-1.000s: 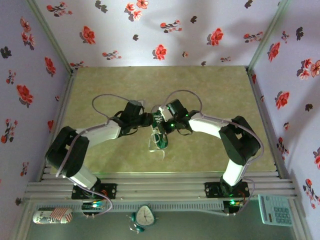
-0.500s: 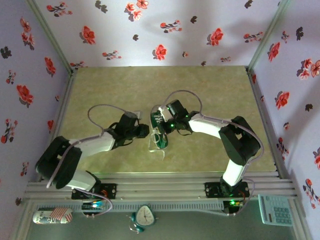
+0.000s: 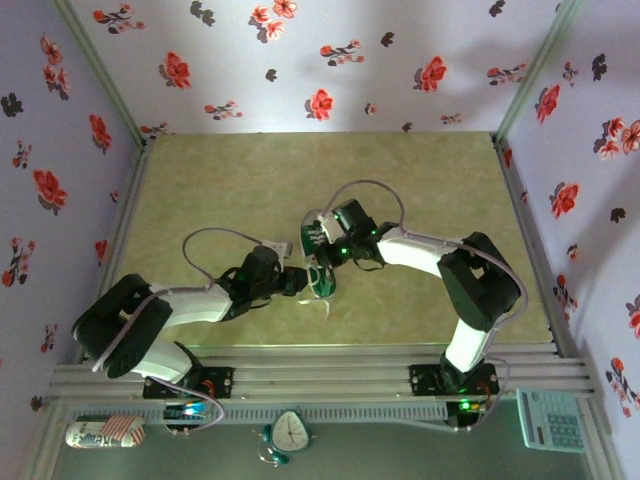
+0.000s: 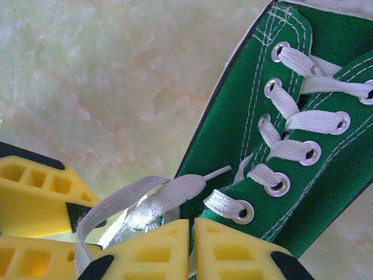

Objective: Tie the shoes

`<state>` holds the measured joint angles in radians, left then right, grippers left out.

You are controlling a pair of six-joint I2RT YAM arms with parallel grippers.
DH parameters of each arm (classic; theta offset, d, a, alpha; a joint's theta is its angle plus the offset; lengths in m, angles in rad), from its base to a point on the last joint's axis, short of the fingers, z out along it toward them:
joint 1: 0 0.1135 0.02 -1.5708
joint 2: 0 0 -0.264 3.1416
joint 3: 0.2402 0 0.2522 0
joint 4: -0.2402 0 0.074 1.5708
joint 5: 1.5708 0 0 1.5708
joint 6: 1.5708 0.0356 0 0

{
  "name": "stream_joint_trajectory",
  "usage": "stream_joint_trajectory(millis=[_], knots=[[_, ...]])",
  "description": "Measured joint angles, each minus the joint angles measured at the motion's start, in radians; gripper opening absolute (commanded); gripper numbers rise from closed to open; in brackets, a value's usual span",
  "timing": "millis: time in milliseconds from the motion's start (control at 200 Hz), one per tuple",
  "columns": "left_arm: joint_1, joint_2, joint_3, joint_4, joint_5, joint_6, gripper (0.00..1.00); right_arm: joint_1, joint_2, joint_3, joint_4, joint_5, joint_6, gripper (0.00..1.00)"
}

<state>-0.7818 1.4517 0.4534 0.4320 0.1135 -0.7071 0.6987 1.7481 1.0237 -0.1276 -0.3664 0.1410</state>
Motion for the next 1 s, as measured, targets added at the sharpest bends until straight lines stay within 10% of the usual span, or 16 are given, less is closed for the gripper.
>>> stream_joint_trajectory(millis=[390,1000], knots=[[0.0,0.053,0.013,0.03,-0.001,-0.017,0.32,0.0,0.0,0.0,0.0,0.0,0.0,0.13],[0.0,0.068,0.039,0.061,-0.002,-0.015,0.0,0.0,0.0,0.0,0.0,0.0,0.0,0.13]])
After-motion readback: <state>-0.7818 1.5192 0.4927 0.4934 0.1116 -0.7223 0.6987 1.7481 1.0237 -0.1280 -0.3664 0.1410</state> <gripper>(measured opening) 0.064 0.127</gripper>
